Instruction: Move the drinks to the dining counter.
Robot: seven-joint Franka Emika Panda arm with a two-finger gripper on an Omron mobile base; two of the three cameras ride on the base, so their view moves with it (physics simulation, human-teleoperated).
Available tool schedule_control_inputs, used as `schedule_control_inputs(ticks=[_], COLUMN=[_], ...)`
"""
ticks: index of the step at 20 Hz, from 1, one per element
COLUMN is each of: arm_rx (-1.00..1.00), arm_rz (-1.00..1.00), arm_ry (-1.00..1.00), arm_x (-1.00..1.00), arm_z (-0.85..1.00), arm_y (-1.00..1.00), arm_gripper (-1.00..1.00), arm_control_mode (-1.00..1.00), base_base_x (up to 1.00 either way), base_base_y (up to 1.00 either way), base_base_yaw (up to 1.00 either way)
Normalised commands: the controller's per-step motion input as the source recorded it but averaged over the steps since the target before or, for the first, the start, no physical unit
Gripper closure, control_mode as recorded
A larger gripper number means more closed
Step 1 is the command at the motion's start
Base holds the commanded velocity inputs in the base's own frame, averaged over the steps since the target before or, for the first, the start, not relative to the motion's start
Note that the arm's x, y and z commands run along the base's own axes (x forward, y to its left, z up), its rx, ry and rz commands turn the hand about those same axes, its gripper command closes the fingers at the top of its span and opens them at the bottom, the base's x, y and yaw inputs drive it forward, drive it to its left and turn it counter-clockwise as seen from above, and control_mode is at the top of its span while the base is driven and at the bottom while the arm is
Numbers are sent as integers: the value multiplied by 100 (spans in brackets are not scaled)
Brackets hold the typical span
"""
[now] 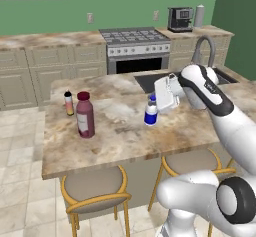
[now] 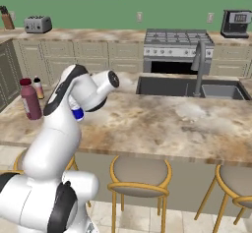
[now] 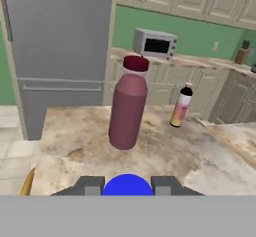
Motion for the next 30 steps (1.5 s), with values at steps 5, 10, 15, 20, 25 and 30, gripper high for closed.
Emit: schedule_control_inputs(ticks=[5,10,15,20,25,30], arm_rx=[0,0,0,0,-1,-1], arm_rz=[24,22,20,9,3,1], arm_ry=[-14,-12,-4,2,9,15], arm_x=[10,4,13,34,27,29], arm_z=[-29,-26,-28,-7,0,-2], arm_y=[-2,-3,-1,0,7,10], arm_gripper=[100,100,100,100,100,100], arm_control_mode=[-100,-100,-100,-100,-100,-100], base_base_x=[0,0,0,0,0,0], base_base_y=[0,0,0,0,0,0], base_base_yaw=[0,0,0,0,0,0])
